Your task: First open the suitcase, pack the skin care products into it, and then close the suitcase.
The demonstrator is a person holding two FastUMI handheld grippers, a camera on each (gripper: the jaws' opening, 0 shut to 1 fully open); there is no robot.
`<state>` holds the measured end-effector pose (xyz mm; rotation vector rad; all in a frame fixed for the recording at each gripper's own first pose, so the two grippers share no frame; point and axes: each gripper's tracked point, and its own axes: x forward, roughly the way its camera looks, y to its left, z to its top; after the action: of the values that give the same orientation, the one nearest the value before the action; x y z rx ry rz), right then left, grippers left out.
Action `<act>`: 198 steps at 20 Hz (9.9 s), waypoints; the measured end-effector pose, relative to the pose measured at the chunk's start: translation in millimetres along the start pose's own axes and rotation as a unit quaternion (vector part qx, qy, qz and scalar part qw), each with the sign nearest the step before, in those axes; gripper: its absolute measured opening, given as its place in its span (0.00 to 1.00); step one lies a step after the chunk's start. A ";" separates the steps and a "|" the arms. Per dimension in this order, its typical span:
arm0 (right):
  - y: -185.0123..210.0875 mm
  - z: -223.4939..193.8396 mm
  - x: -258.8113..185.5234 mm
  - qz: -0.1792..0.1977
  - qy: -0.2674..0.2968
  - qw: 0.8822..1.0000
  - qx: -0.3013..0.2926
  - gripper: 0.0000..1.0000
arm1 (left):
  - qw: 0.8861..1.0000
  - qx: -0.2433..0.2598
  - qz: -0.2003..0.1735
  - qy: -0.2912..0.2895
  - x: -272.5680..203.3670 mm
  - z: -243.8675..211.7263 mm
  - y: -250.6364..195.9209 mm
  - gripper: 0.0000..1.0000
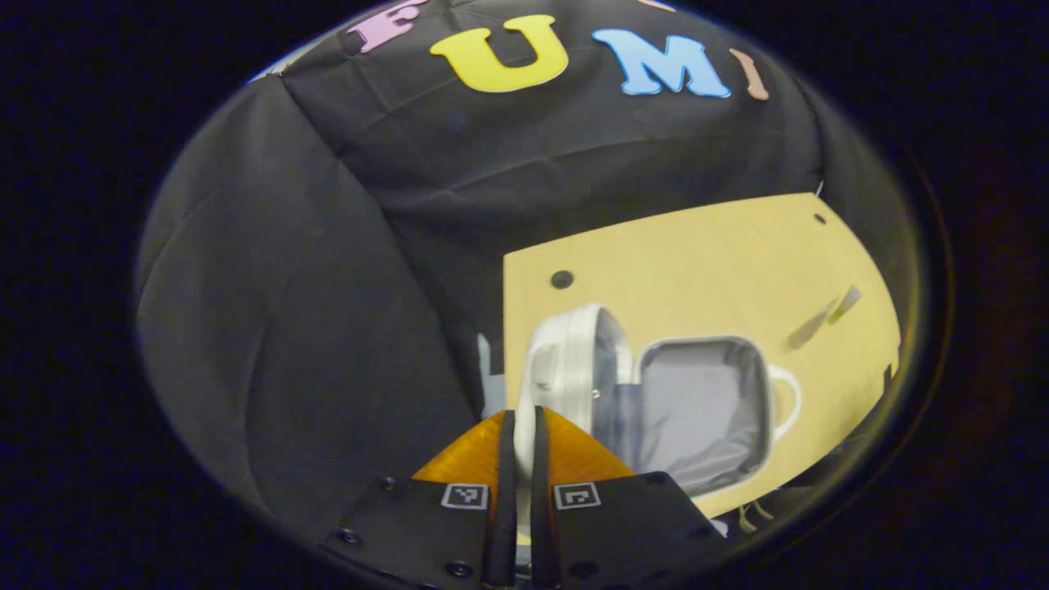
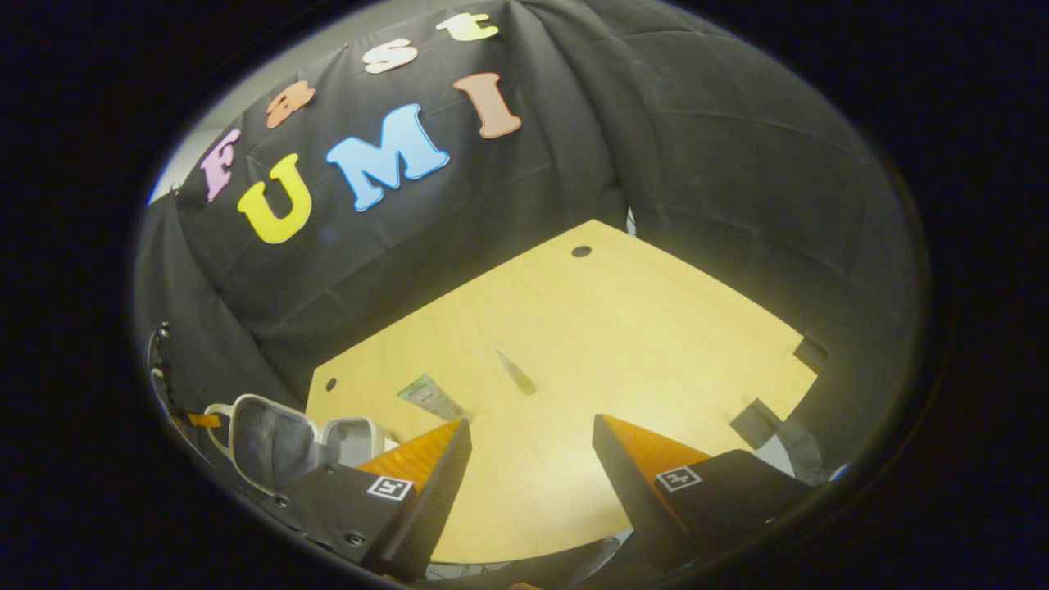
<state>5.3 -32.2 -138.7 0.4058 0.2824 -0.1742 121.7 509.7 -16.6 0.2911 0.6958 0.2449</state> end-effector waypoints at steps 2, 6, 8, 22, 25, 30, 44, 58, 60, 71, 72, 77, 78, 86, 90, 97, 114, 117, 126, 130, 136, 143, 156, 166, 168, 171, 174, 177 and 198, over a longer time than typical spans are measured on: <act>-5.0 -2.2 1.0 -0.005 0.001 1.000 0.005 0.91 | 0.999 0.005 0.037 0.039 36.5 -19.4 35.5 0.15; -18.5 -8.3 7.5 -0.022 0.010 1.000 0.011 0.91 | 0.991 -0.030 0.080 0.099 93.7 -70.1 84.0 0.15; -23.1 -8.8 8.6 -0.028 0.012 0.999 0.012 0.91 | 0.989 -0.041 0.094 0.102 102.4 -81.4 97.1 0.15; -3.8 -6.9 21.3 -0.002 0.030 0.998 -0.050 0.89 | 0.919 -0.165 -0.136 -0.332 -36.5 137.6 -119.9 0.98; -1.3 1.5 35.8 0.001 0.021 0.993 -0.118 0.89 | 0.859 -0.202 -0.185 -0.432 -69.0 178.3 -197.6 0.97; 14.9 18.1 73.1 0.020 0.028 0.984 -0.174 0.89 | 0.864 -0.192 -0.236 -0.401 -51.2 187.1 -339.3 0.91; 22.7 -11.3 194.6 0.037 0.157 0.957 -0.241 0.86 | 0.898 -0.092 -0.335 -0.269 6.5 114.0 -514.8 0.92; 10.5 -44.9 250.2 0.033 0.236 0.934 -0.268 0.81 | 0.920 -0.026 -0.335 -0.202 96.1 130.9 -581.3 0.93; 8.0 -47.1 258.2 0.028 0.239 0.932 -0.271 0.81 | 0.923 -0.026 -0.334 -0.188 108.5 127.3 -584.4 0.62; 12.9 -67.4 286.0 0.046 0.283 0.934 -0.215 0.30 | 0.931 -0.032 -0.312 -0.186 115.9 130.3 -576.2 0.44; 12.9 -65.6 285.6 0.045 0.283 0.934 -0.212 0.29 | 0.932 -0.030 -0.310 -0.185 117.0 130.8 -577.4 0.44; 12.1 -57.5 269.8 0.063 0.278 0.938 -0.198 0.29 | 0.934 -0.061 -0.304 -0.176 117.3 129.1 -567.1 0.44; 14.3 -57.4 263.0 0.068 0.277 0.939 -0.194 0.27 | 0.934 -0.076 -0.304 -0.174 113.8 129.6 -561.4 0.44; 57.2 -78.2 214.9 0.134 0.275 0.927 -0.219 0.29 | 0.920 -0.149 -0.290 -0.217 50.3 113.2 -509.6 0.36; 105.8 -93.3 182.6 0.188 0.279 0.916 -0.218 0.29 | 0.891 -0.272 -0.282 -0.230 15.7 122.2 -444.0 0.36; 244.5 -139.5 129.3 0.302 0.286 0.875 -0.247 0.29 | 0.936 -0.264 -0.172 -0.160 2.4 62.2 -286.8 0.36; 291.5 -247.4 125.2 0.248 0.347 0.850 -0.310 0.63 | 0.974 -0.184 -0.136 0.010 77.5 -20.5 -226.3 0.71; 292.9 -235.4 130.3 0.248 0.327 0.858 -0.309 0.75 | 0.964 -0.222 -0.141 -0.034 76.5 -7.8 -219.8 0.79; 271.3 -167.9 152.0 0.212 0.246 0.893 -0.311 0.85 | 0.949 -0.280 -0.027 -0.140 53.5 -32.0 -68.8 0.80; 253.5 -160.6 150.1 0.204 0.248 0.900 -0.294 0.87 | 0.945 -0.297 0.015 -0.133 57.3 -70.3 2.5 0.81; 221.7 -169.4 142.2 0.193 0.269 0.901 -0.279 0.87 | 0.935 -0.332 0.066 -0.106 73.0 -113.8 81.8 0.80; 156.4 -160.2 142.8 0.136 0.297 0.911 -0.250 0.87 | 0.922 -0.379 0.037 -0.063 129.7 -149.3 111.7 0.79; 89.4 -142.4 154.3 0.048 0.314 0.924 -0.212 0.87 | 0.769 -0.632 -0.073 0.061 240.9 -219.3 89.5 0.80; 106.4 -157.8 157.5 0.077 0.343 0.911 -0.215 0.87 | 0.721 -0.687 -0.093 -0.004 214.2 -187.8 86.6 0.22; 111.0 -157.3 153.8 0.083 0.342 0.911 -0.213 0.87 | 0.727 -0.681 -0.086 -0.021 201.7 -177.9 90.1 0.27; 111.9 -157.5 152.7 0.089 0.338 0.913 -0.212 0.87 | 0.725 -0.680 -0.092 -0.056 177.8 -156.6 97.5 0.25; 111.7 -159.0 148.4 0.096 0.338 0.914 -0.203 0.87 | 0.720 -0.680 -0.101 -0.097 145.9 -128.0 104.0 0.23; 110.6 -164.9 143.4 0.099 0.340 0.914 -0.199 0.86 | 0.740 -0.651 -0.111 -0.128 112.3 -96.2 96.8 0.20; 72.9 -156.2 109.5 0.107 0.320 0.935 -0.107 0.87 | 0.841 -0.380 -0.285 -0.260 -61.1 120.3 -165.7 0.27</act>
<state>88.4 86.0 -283.1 0.2629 0.8884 0.2130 176.2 314.3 50.6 -0.6036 0.0818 -0.1440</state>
